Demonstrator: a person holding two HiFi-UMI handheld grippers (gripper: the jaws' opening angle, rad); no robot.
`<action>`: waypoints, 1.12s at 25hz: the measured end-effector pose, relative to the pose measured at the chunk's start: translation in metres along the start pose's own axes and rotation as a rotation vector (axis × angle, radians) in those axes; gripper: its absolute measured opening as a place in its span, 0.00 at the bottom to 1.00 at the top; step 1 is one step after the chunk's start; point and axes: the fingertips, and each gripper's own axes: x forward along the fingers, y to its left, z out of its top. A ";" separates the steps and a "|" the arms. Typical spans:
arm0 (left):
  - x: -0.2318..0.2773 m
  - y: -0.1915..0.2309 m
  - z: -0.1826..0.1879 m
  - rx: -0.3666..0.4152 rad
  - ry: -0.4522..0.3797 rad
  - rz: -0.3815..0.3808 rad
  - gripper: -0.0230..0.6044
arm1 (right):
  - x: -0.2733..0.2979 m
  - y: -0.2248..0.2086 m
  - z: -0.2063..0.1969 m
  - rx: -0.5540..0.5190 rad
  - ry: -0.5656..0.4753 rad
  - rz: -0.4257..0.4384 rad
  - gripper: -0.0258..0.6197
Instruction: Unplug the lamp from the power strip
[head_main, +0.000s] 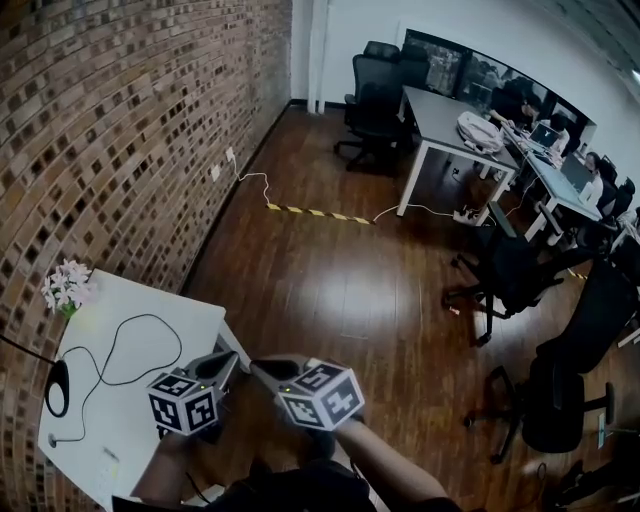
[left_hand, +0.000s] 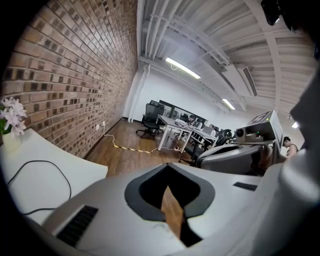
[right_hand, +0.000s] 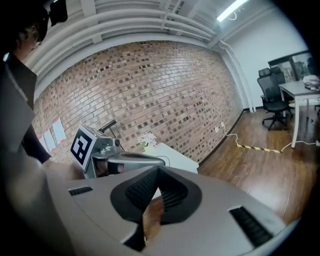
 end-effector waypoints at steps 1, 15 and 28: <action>0.004 -0.002 0.003 0.001 -0.002 0.009 0.04 | -0.003 -0.006 0.001 -0.004 0.003 0.002 0.04; 0.039 -0.025 0.026 0.051 0.018 0.134 0.04 | -0.030 -0.046 0.013 0.078 -0.028 0.159 0.04; 0.068 0.009 0.042 0.042 0.030 0.265 0.04 | -0.020 -0.089 0.029 0.024 -0.017 0.053 0.04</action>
